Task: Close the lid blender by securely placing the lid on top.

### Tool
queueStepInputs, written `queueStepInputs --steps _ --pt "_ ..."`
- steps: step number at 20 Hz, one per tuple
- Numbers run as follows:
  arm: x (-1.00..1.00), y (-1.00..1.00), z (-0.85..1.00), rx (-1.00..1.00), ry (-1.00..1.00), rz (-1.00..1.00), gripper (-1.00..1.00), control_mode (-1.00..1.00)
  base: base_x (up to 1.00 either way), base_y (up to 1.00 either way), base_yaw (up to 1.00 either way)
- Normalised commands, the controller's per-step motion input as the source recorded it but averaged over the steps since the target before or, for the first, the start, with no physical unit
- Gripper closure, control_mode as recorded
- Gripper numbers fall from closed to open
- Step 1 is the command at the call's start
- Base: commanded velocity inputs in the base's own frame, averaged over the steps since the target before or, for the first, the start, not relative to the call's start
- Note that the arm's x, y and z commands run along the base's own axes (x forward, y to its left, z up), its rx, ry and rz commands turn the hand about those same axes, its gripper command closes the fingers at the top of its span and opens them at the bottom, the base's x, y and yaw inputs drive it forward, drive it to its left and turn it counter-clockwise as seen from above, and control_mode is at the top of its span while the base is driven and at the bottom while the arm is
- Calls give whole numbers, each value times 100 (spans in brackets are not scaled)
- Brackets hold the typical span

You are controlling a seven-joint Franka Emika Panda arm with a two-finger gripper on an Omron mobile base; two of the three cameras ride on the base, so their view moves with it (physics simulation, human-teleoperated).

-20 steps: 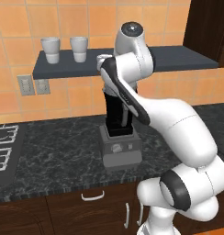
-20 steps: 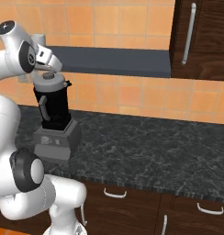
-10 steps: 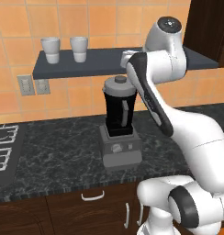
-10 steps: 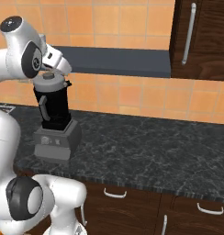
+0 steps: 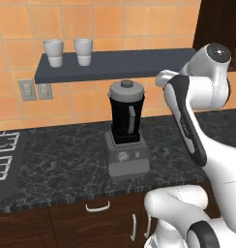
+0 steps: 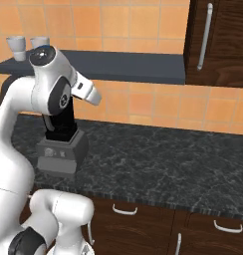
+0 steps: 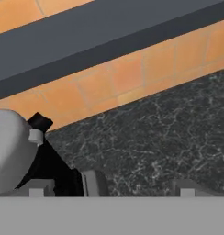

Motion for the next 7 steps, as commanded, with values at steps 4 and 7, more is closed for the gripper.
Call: queueStepInputs --steps 4,7 --pt "-4 -63 -36 0 1 0 -100 -100 0 0 0" --pt "0 -59 -46 0 8 0 -100 -100 0 0 0"
